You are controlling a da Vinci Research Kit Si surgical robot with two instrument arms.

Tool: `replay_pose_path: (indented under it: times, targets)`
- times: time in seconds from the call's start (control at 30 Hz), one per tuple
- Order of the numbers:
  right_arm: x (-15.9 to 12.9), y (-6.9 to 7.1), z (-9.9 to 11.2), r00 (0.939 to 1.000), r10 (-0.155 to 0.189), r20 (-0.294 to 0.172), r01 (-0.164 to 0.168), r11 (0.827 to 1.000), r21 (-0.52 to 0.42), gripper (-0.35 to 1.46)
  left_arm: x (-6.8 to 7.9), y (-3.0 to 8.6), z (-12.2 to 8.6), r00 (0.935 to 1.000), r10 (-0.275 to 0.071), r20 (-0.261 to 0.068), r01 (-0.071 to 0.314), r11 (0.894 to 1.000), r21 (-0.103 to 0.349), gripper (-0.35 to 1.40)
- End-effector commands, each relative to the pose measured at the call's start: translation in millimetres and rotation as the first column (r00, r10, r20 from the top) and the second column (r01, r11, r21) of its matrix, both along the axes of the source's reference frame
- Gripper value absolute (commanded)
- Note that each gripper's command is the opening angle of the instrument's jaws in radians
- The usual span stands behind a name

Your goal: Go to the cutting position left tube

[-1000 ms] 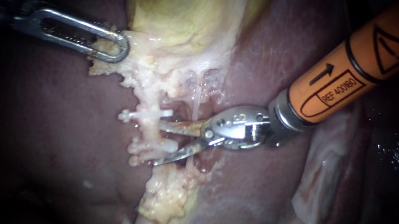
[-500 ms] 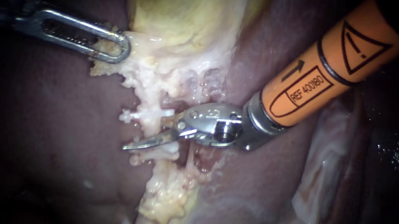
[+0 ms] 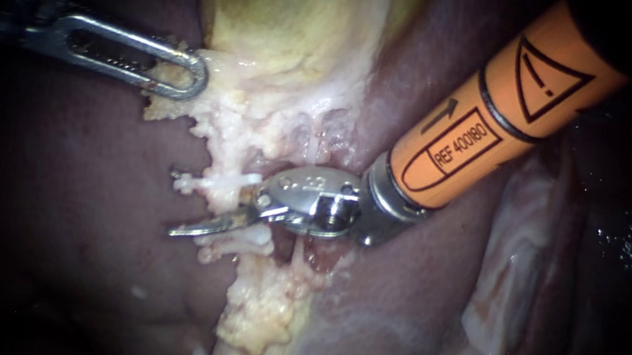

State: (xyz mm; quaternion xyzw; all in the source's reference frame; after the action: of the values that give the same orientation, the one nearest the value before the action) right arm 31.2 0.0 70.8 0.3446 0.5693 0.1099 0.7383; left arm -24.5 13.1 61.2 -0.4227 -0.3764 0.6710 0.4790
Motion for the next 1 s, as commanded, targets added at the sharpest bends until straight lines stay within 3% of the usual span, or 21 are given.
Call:
replay_pose_path:
  times: [0.03,0.5,0.73,1.0]
  targets:
    - [0.0,-0.1,-0.3,1.0000,-0.001,-0.002,0.001,1.000,-0.002,1.36,0.0,0.0,0.0,1.0000,0.000,0.000,0.000,1.000,0.000,-0.35]
    - [1.0,-2.6,-4.8,0.9990,-0.007,-0.043,0.007,1.000,0.014,1.43,0.0,0.0,0.1,1.0000,0.000,0.000,0.000,1.000,0.000,-0.35]
    - [1.3,-2.8,-6.4,0.9981,-0.005,-0.062,0.007,1.000,0.030,1.43,0.0,0.0,0.1,1.0000,0.001,0.000,-0.001,1.000,0.000,-0.35]
    - [1.2,-2.7,-6.6,0.9980,-0.004,-0.062,0.006,0.999,0.031,1.43,0.0,0.0,0.1,1.0000,0.001,0.000,-0.001,1.000,0.000,-0.35]
